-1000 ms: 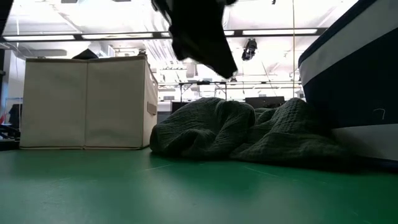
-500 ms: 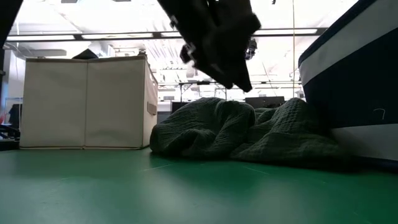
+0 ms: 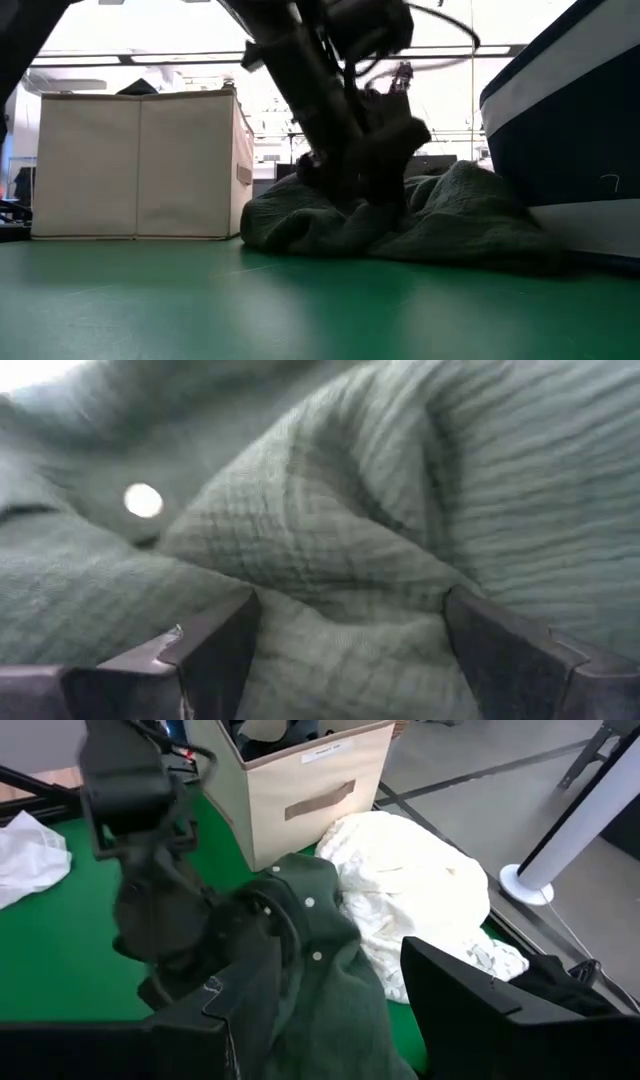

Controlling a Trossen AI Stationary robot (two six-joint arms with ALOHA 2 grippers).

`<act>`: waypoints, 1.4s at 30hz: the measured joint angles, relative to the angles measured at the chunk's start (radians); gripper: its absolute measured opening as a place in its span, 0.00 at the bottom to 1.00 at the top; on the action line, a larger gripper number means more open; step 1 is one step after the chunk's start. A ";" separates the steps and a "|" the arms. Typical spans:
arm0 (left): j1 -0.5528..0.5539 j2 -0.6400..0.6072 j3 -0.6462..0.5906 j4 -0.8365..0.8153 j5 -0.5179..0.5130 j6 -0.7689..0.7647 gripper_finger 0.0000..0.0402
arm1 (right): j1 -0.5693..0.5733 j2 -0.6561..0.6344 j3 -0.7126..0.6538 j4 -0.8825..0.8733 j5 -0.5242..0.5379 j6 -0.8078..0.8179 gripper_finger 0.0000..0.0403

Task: Sort clothes
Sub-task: Put the green cloth into the white bin

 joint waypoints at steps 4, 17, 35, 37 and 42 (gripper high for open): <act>0.013 0.043 0.001 0.018 0.078 -0.037 0.74 | 0.000 0.000 0.000 0.000 0.000 0.003 0.50; 0.012 0.087 0.004 0.040 0.115 -0.078 0.30 | 0.000 0.000 0.000 0.004 -0.019 0.012 0.50; 0.010 -0.195 -0.006 -0.137 0.175 -0.018 0.00 | 0.001 0.000 0.000 0.062 -0.022 -0.023 0.50; 0.009 -0.240 -0.006 -0.149 0.173 -0.013 0.00 | 0.001 0.000 0.000 0.063 -0.021 -0.030 0.50; 0.004 -0.363 -0.004 -0.153 0.127 -0.012 0.00 | 0.001 0.000 0.000 0.063 -0.021 -0.039 0.47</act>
